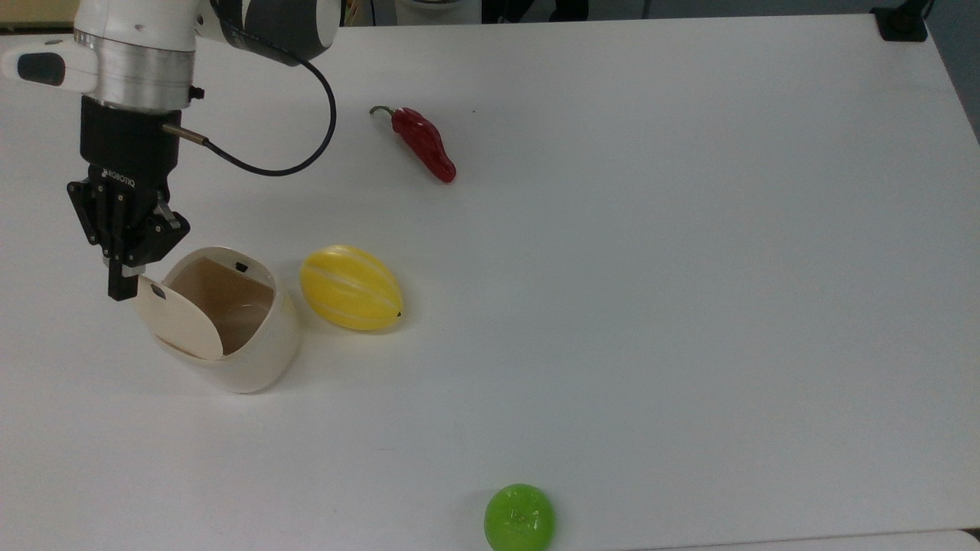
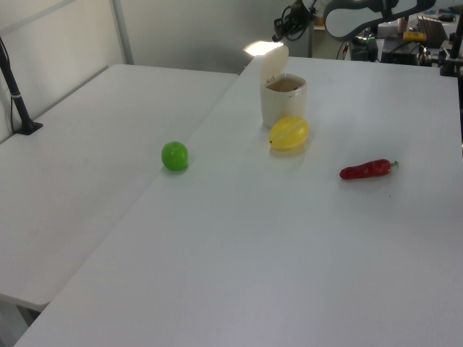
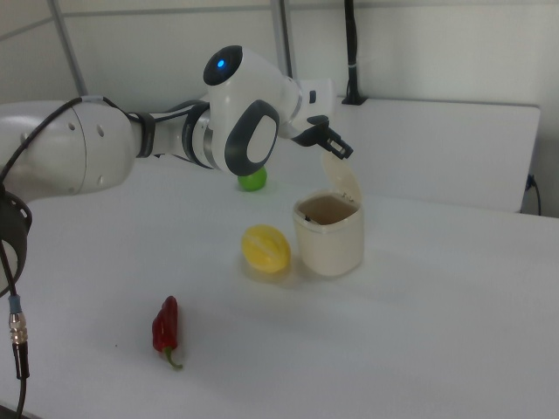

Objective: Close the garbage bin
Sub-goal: 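Push the raised lid over and down onto the bin with the gripper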

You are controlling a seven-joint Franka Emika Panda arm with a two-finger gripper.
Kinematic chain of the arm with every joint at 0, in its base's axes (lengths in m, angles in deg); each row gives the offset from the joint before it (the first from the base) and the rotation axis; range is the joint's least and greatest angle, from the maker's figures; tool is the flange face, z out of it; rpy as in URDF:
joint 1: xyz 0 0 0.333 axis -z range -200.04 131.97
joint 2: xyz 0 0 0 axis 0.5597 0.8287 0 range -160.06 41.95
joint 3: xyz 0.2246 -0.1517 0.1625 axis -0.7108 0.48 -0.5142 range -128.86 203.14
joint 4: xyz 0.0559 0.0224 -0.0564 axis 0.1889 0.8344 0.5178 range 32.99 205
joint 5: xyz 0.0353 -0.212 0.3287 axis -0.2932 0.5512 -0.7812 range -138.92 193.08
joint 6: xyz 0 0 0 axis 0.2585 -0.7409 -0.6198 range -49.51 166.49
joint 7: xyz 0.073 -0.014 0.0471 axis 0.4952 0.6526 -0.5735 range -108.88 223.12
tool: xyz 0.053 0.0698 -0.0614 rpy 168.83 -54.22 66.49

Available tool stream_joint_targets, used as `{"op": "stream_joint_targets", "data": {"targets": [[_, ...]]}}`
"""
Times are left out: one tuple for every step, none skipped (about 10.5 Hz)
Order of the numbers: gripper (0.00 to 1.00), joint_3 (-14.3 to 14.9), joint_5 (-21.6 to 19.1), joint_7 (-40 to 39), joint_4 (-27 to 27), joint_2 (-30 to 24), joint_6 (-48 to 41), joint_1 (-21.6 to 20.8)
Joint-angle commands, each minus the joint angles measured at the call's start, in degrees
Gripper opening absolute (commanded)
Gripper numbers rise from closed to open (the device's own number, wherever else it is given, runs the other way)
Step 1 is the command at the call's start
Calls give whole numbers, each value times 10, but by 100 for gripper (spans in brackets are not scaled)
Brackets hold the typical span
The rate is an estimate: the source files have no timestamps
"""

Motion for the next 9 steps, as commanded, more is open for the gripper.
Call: {"op": "stream_joint_targets", "data": {"targets": [[0,-4,3,-9,0,-6,-55,-7],[0,-5,3,-15,-2,-8,-95,-7],[0,-6,-1,-35,-2,-13,-139,-8],[0,-6,-4,-48,-2,-16,-175,-10],[0,-6,-8,-50,-3,-16,-195,-15],[0,-6,-8,-50,-3,-16,-207,-18],[0,-6,-6,-51,-1,-16,-219,-25],[0,-6,-6,-51,-1,-15,-239,-27],[0,-6,-5,-51,0,-15,-259,-29]]}}
